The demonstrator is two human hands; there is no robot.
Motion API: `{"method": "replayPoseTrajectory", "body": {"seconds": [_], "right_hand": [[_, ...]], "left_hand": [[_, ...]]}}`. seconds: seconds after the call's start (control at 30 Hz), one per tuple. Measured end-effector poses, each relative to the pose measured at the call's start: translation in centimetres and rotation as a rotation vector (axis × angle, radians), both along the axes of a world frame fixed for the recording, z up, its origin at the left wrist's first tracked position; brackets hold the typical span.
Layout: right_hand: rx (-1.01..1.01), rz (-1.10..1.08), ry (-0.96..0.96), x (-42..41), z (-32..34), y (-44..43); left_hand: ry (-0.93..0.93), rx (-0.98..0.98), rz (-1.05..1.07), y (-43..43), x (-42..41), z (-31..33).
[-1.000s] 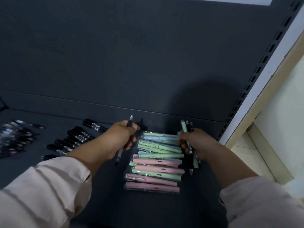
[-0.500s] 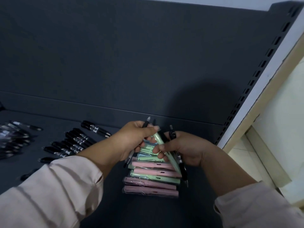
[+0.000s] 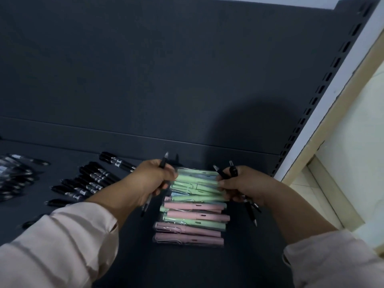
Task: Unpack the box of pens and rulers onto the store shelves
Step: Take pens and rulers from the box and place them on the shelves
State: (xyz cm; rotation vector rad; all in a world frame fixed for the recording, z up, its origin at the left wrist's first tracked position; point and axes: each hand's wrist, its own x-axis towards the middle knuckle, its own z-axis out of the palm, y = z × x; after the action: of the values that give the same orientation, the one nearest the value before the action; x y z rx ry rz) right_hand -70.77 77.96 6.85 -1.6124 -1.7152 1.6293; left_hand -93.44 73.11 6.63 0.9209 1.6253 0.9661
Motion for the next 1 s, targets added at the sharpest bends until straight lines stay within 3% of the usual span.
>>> {"method": "replayPoseTrajectory", "body": {"seconds": [0.13,0.23,0.47,0.63,1.0], "right_hand": [[0.158,-0.019,-0.136,-0.2,-0.1,-0.4],[0.254,-0.12,-0.068,-0.7,0.0,-0.5],[-0.188,-0.249,0.473,-2.4,1.4,-0.9],[-0.117,-0.135,0.442,-3.5,1.3,-0.9],[-0.168,-0.159,0.521,-6.3,1.5,-2.3]], "left_hand": [[0.121,0.003,0.003,-0.2,0.2,-0.1],[0.068,-0.018,0.061,0.2,0.4,0.4],[-0.233,-0.035,-0.049,-0.6,2.2,1.8],[-0.23,-0.014,-0.118,-1.2,2.8,2.2],[-0.244,0.057,-0.064,-1.8,1.8,1.9]]}}
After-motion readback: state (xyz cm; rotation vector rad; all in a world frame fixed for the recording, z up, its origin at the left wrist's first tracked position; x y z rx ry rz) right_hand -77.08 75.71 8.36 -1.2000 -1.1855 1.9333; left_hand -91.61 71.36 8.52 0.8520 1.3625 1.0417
